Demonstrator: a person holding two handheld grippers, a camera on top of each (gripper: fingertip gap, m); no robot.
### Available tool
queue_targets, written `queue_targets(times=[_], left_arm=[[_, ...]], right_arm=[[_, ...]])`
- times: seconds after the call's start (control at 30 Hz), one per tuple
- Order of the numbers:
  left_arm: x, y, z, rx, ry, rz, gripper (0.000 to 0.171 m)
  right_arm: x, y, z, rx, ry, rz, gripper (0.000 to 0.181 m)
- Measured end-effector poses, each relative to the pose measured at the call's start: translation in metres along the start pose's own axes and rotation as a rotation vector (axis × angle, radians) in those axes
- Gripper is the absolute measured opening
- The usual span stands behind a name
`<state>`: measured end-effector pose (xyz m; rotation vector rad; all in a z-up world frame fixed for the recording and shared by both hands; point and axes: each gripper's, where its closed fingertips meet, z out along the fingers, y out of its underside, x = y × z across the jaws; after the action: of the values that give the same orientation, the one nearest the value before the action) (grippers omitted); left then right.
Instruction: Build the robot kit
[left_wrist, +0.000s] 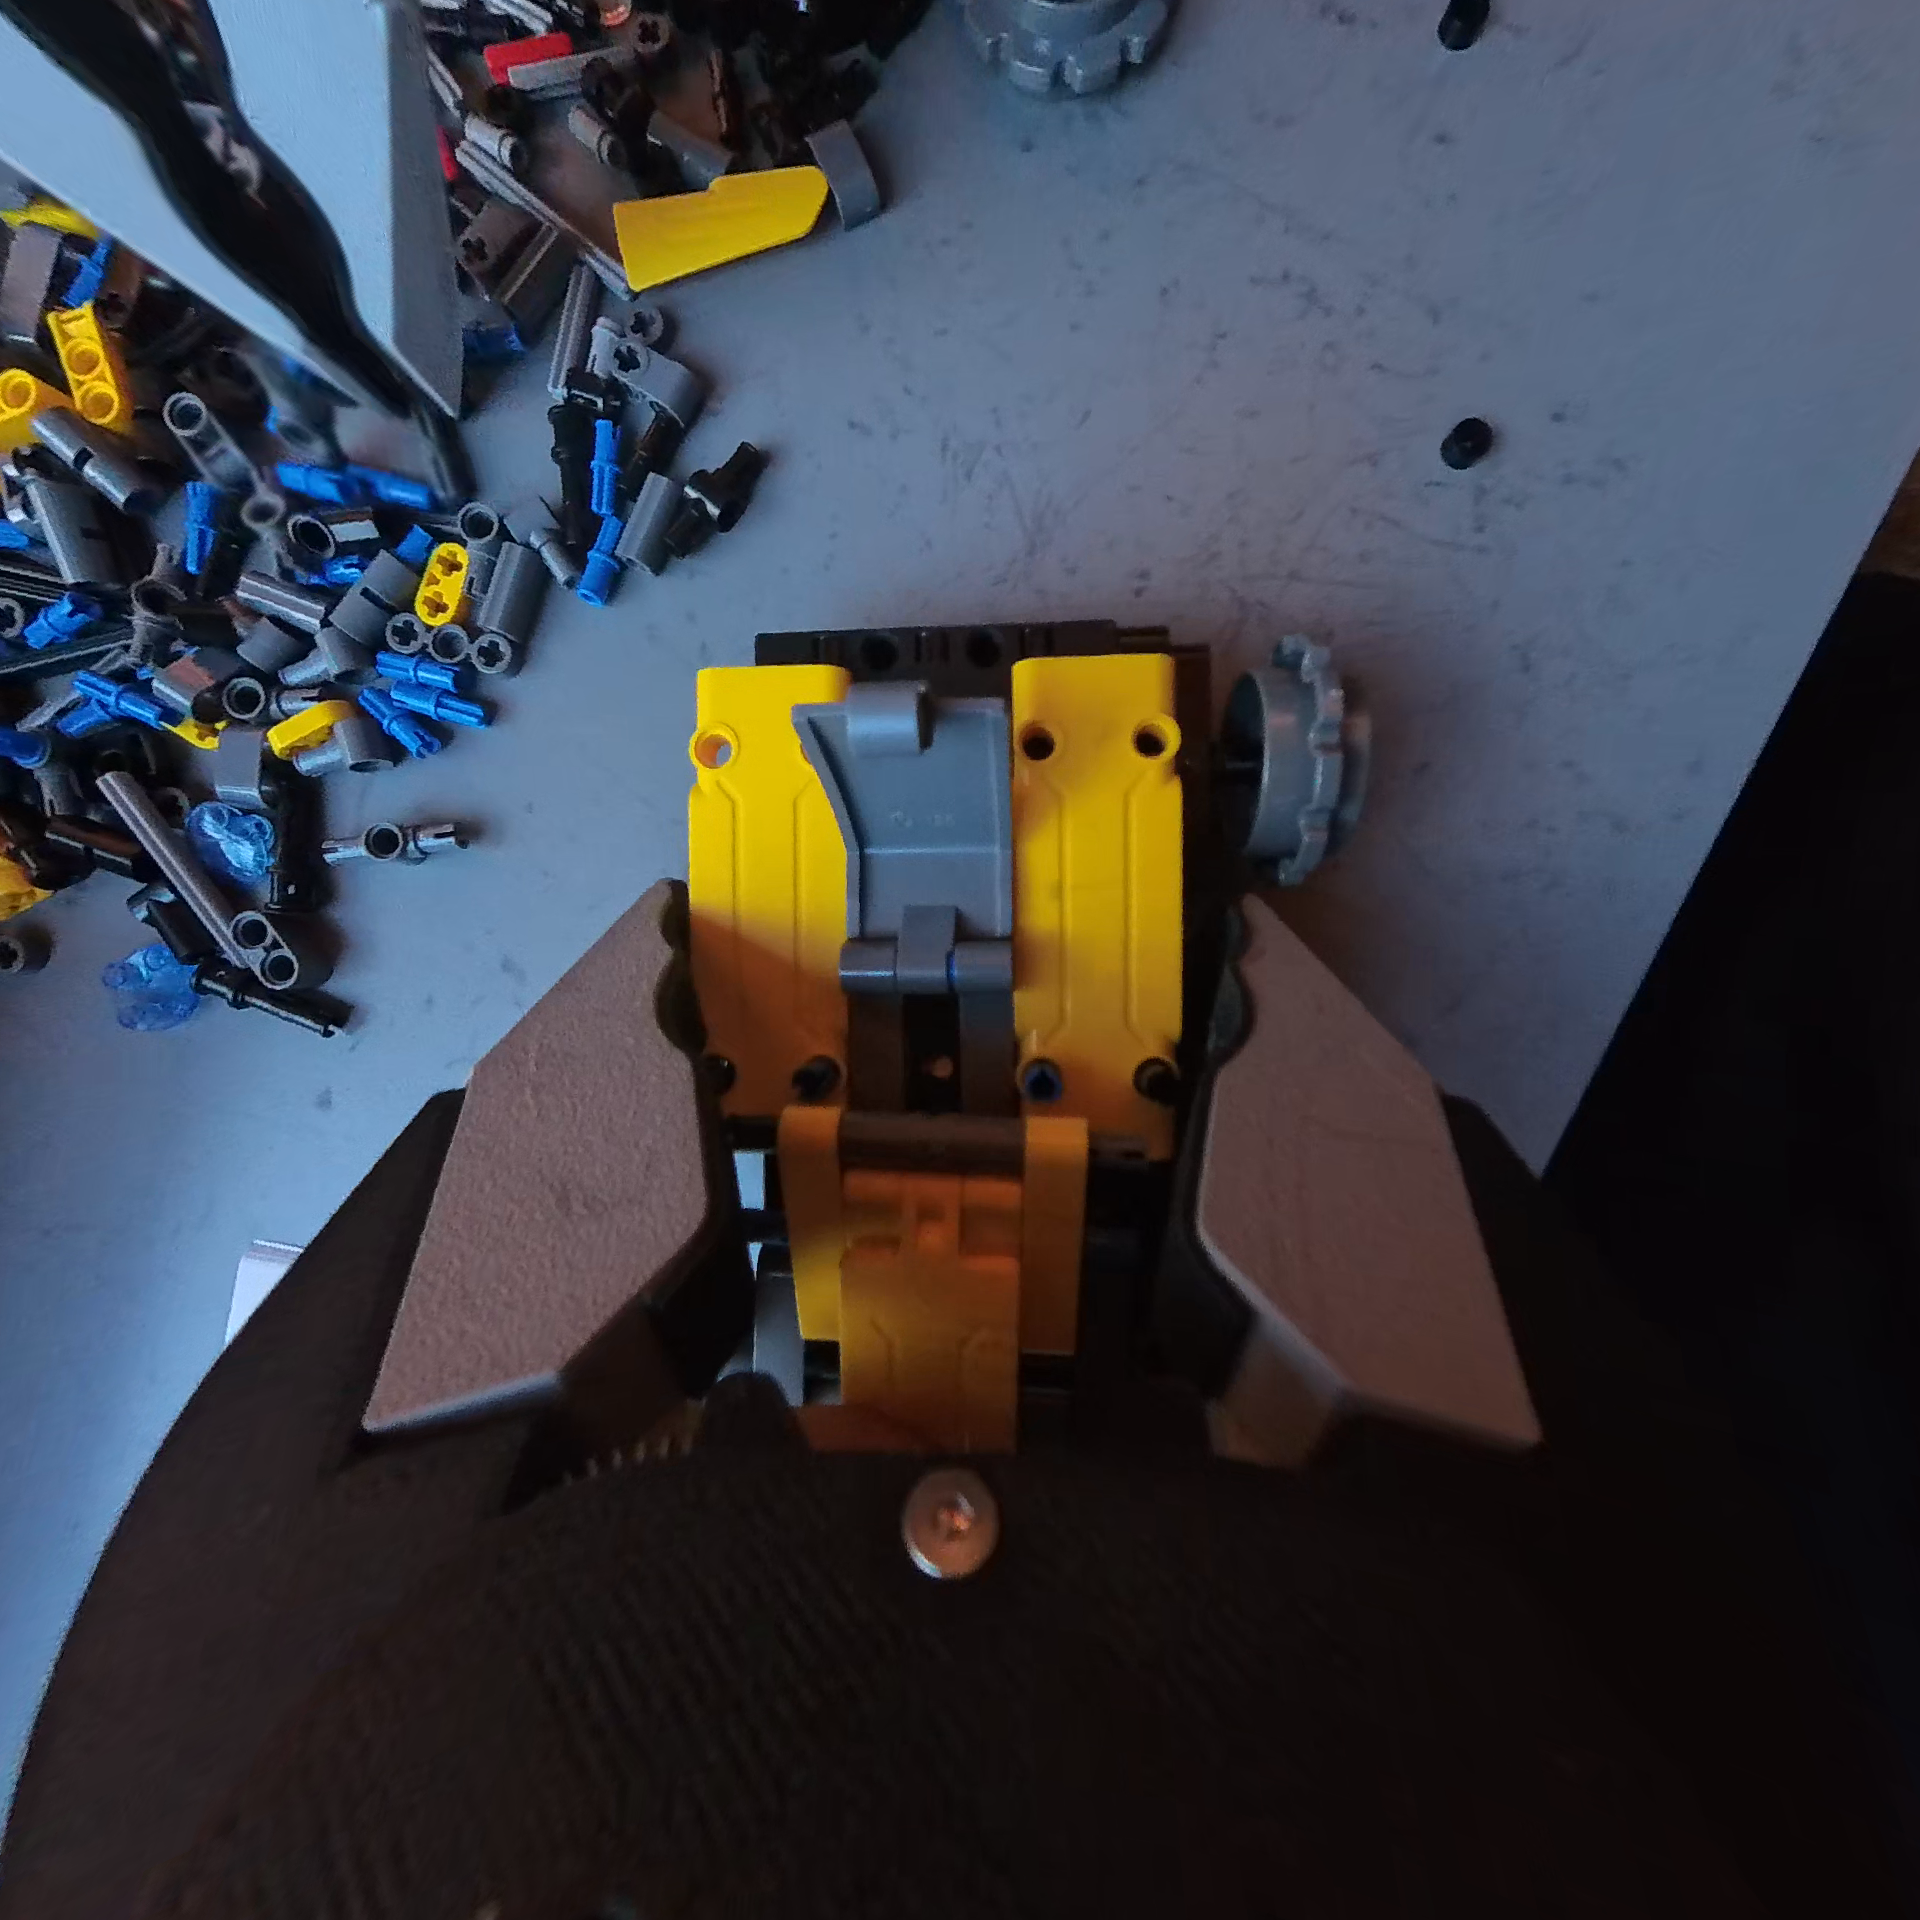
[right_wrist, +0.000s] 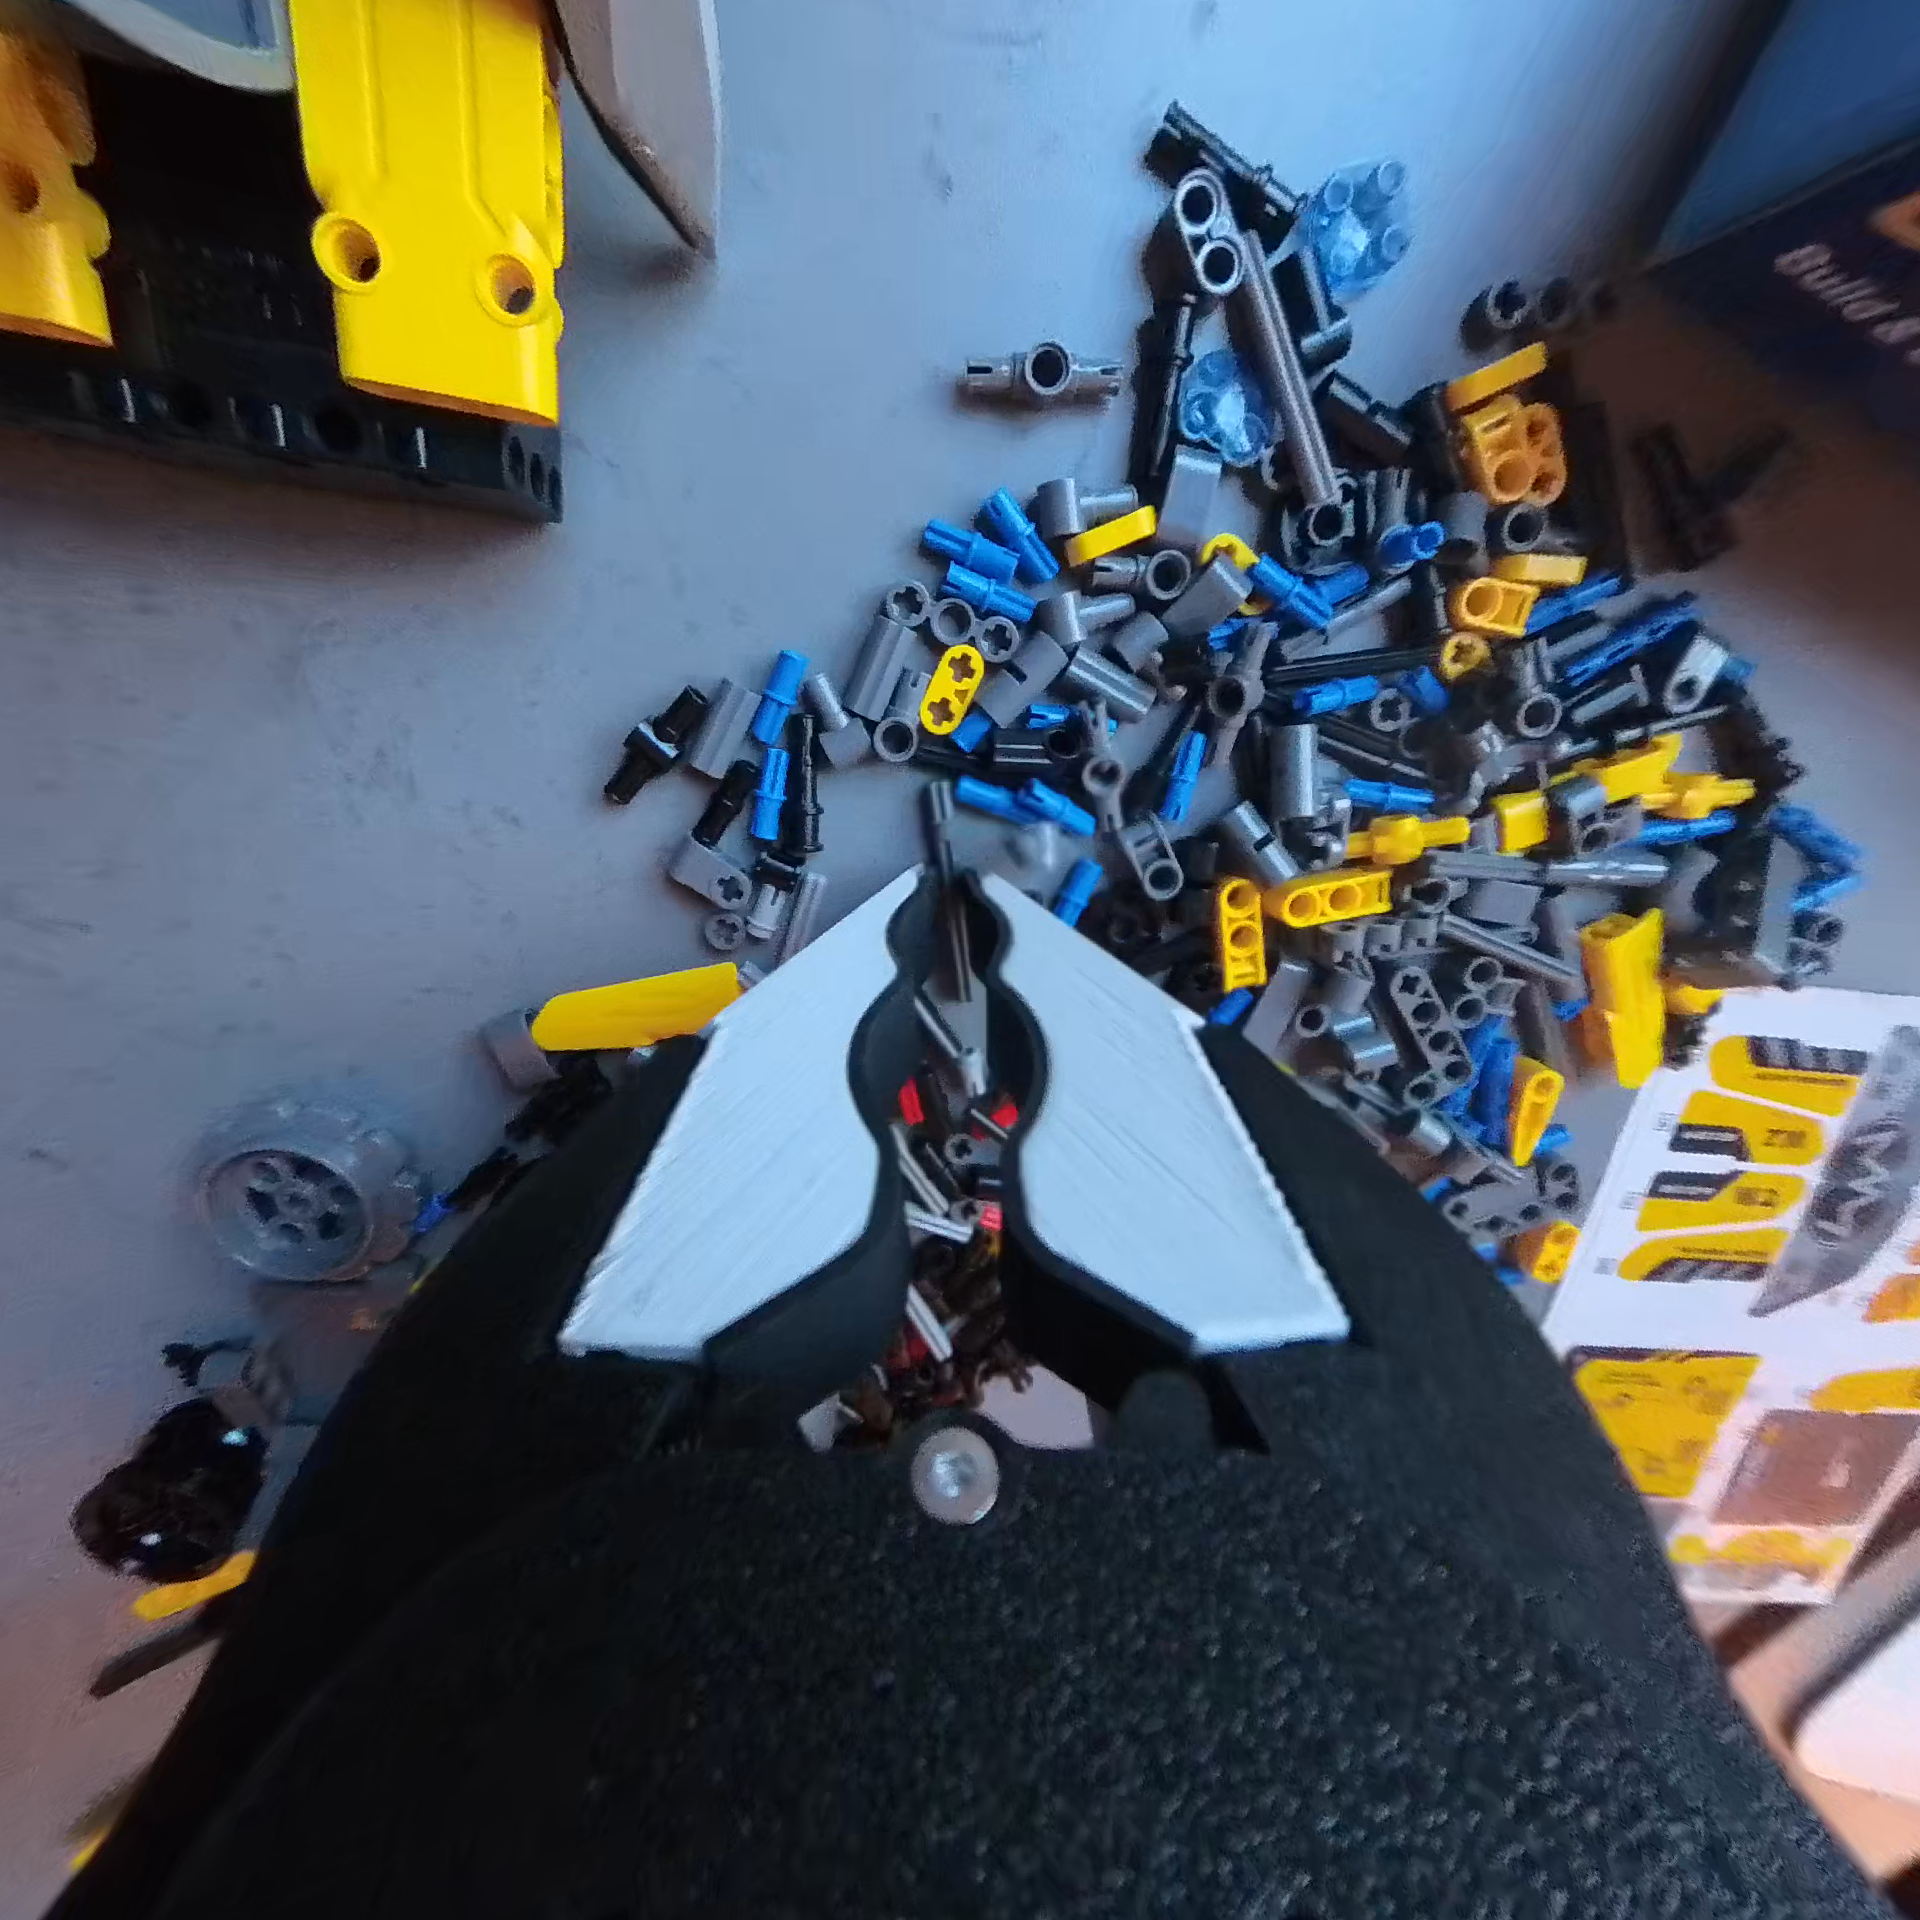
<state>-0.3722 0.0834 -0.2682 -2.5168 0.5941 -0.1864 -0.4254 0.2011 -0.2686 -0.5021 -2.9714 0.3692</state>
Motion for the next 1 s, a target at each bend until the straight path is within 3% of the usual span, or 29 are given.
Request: queue_targets(times=[0.3, 0.43, 0.6, 0.8, 1.0], left_arm=[[0.0, 0.0, 0.0, 0.006, 0.009, 0.0, 0.096], [0.0, 0.0, 0.001, 0.006, 0.01, -0.002, 0.096], [0.0, 0.0, 0.001, 0.0, 0.005, -0.002, 0.096], [0.0, 0.0, 0.001, -0.006, -0.001, -0.001, 0.096], [-0.001, 0.0, 0.001, -0.009, -0.004, -0.006, 0.096]], right_arm=[[-0.002, 0.0, 0.001, 0.029, -0.069, 0.074, 0.003], [-0.005, -0.001, -0.007, 0.024, -0.022, 0.079, 0.003], [-0.049, -0.017, -0.048, 0.087, 0.022, 0.206, 0.002], [-0.112, -0.004, -0.009, 0.038, 0.121, 0.362, 0.003], [-0.117, -0.015, -0.021, 0.208, 0.247, 0.495, 0.018]])
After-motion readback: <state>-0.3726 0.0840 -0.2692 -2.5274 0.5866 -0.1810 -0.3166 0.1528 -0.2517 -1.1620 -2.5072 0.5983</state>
